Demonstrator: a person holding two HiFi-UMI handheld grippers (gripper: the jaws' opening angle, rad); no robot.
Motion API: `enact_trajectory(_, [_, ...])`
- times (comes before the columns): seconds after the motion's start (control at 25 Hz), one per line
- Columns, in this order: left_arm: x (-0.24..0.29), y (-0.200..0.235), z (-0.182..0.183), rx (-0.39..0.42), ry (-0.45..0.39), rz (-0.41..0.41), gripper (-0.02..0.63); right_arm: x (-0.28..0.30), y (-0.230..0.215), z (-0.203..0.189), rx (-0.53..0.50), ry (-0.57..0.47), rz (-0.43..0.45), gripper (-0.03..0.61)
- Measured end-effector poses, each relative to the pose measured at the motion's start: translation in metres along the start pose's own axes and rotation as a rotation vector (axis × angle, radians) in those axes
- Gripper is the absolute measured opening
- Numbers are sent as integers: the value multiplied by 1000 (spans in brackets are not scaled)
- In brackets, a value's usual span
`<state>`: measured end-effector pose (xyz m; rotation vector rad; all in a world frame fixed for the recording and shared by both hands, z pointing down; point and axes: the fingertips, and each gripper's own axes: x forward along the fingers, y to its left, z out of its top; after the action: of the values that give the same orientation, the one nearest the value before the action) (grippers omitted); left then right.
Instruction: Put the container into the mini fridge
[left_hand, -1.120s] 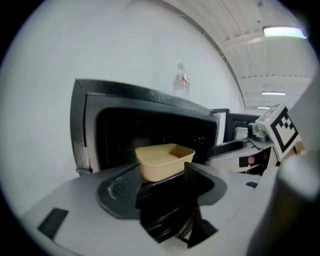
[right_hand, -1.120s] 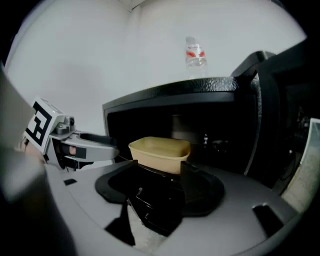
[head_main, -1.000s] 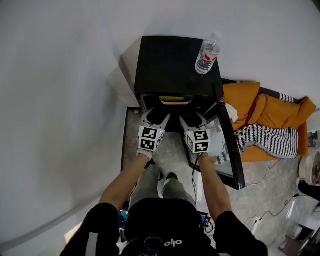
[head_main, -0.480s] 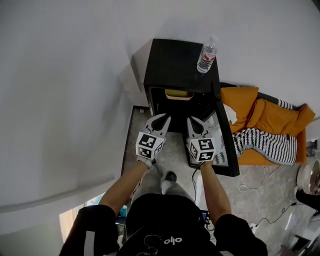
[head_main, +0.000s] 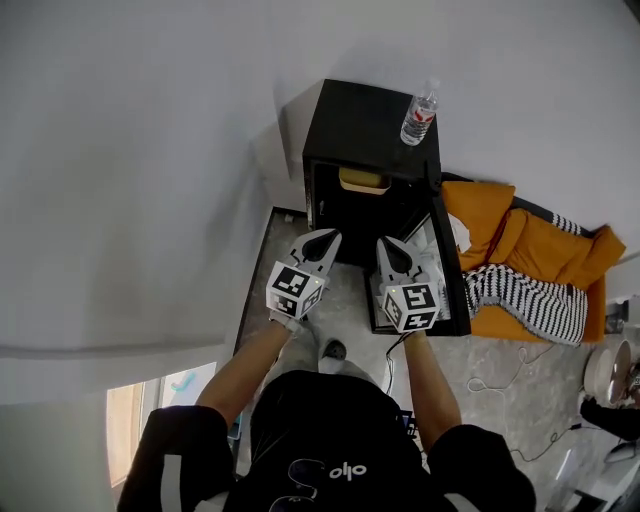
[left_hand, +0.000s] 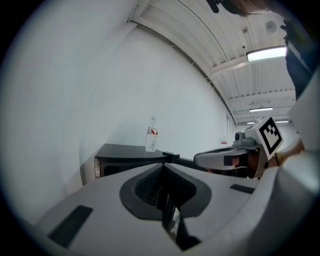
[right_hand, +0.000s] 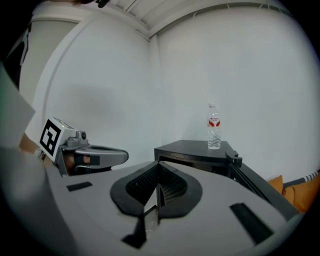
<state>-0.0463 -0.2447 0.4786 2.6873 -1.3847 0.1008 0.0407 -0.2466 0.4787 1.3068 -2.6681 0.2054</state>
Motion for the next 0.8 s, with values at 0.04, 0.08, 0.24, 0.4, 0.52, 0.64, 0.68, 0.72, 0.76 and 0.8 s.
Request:
enact_trajectory(0.04, [-4, -1, 3, 5, -5, 4, 8, -4, 4, 0, -5, 0, 6, 6])
enact_trajectory(0.08, [-7, -2, 5, 9, -10, 7, 8, -8, 7, 0, -5, 0, 11, 6])
enact_trajectory(0.24, [-15, -5, 12, 12, -20, 10, 8, -19, 15, -5, 3, -3, 27, 6])
enact_trajectory(0.4, [-20, -9, 13, 16, -21, 8, 8, -27, 18, -6, 5, -10, 32, 6])
enact_trajectory(0.52, [-20, -11, 10, 12, -19, 6, 8, -30, 16, -7, 12, -16, 32, 6])
enact_trajectory(0.64, [-20, -14, 11, 14, -22, 3, 8, -33, 16, -6, 12, -15, 32, 6])
enact_trajectory(0.68, [-20, -15, 11, 16, -23, 1, 8, -34, 15, -6, 13, -15, 32, 6])
enact_trajectory(0.72, [-19, -16, 12, 17, -23, -2, 8, -35, 15, -7, 15, -14, 31, 6])
enact_trajectory(0.76, [-19, -17, 12, 19, -22, -5, 8, -35, 15, -7, 16, -13, 31, 6])
enact_trajectory(0.8, [-18, -18, 12, 22, -22, -8, 8, -36, 15, -8, 16, -12, 31, 6])
